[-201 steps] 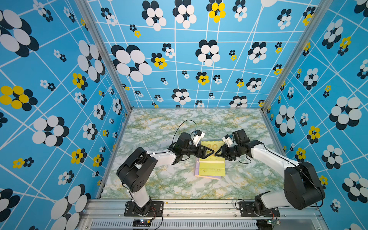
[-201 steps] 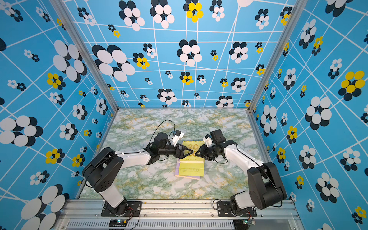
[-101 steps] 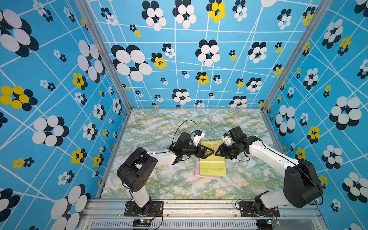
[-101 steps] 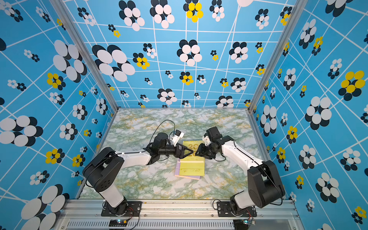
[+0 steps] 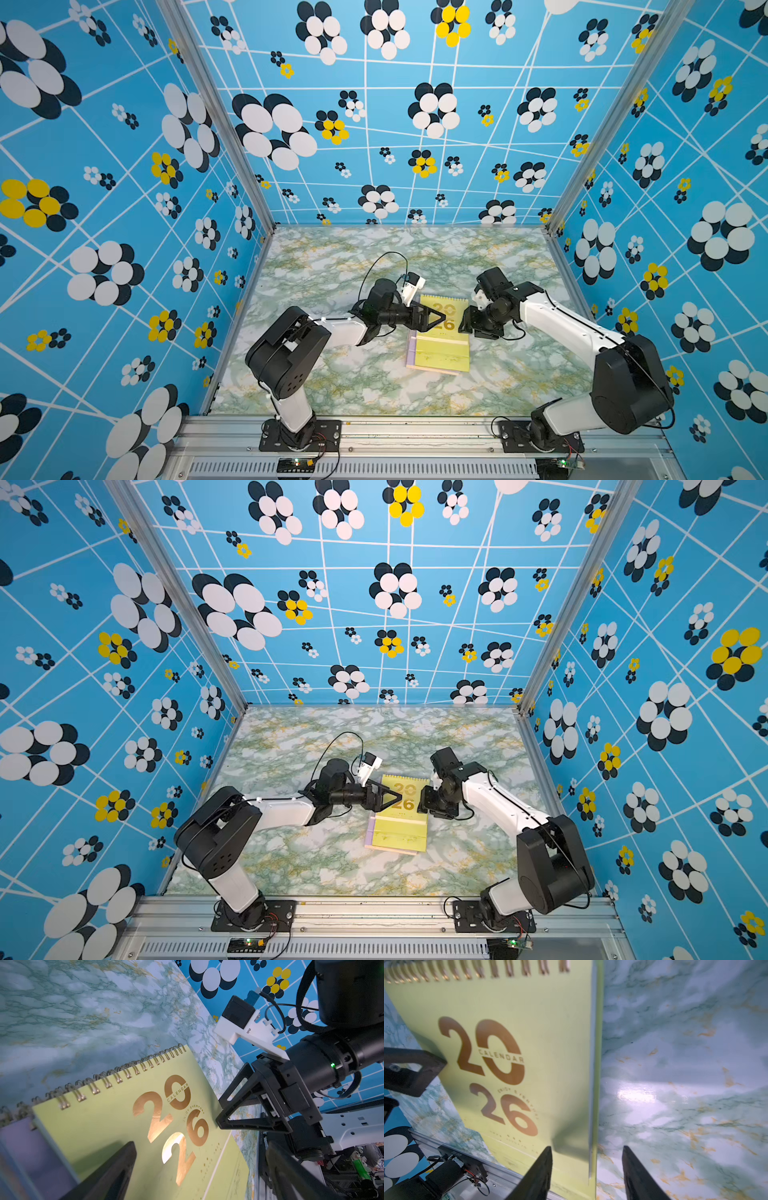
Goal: Stack the calendars
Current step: Place the calendar at the calendar, then adjust the calendars at the calendar.
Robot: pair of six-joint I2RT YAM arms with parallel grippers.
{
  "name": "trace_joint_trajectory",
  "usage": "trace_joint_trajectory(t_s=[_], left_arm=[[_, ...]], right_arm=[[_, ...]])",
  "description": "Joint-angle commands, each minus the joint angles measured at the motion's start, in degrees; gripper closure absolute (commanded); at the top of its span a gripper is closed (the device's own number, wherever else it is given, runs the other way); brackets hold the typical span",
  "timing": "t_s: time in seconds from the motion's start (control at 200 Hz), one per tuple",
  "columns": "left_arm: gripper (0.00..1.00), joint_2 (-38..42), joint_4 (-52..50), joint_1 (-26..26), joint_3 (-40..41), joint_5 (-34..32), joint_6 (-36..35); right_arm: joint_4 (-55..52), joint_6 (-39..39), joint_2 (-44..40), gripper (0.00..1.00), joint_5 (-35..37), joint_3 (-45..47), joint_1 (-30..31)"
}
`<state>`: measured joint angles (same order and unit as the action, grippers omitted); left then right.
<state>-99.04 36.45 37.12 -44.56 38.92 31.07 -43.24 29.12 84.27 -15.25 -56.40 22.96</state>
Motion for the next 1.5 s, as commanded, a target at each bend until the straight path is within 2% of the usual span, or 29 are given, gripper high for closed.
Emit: trace_joint_trajectory(t_s=[0.0,0.105,0.22,0.325,1.014,1.494], left_arm=[[0.0,2.0,-2.6,-1.2,1.3,-3.0,0.3],[0.0,6.3,-6.8,-1.9,1.7,-8.6,-1.7],[0.0,10.2,-18.0,-2.0,-0.6,-17.0,-7.2],[0.0,11.3,-23.7,-2.3,-2.3,-20.7,-10.2],[0.01,9.3,-21.0,-4.3,-0.5,-19.9,-7.2],[0.01,10.5,-20.1,-6.4,1.5,-19.1,-6.3]], right_arm=[[-1.0,0.8,-0.9,0.43,0.6,-1.0,0.2],[-0.3,1.4,-0.5,0.42,0.3,-1.0,0.2],[1.2,2.4,-0.1,0.41,-0.1,-0.6,1.1],[2.3,3.3,0.6,0.4,0.2,-1.0,2.0],[3.7,5.9,3.2,0.36,1.3,-3.2,5.7],[3.9,4.5,1.1,0.34,0.6,-2.8,0.4]])
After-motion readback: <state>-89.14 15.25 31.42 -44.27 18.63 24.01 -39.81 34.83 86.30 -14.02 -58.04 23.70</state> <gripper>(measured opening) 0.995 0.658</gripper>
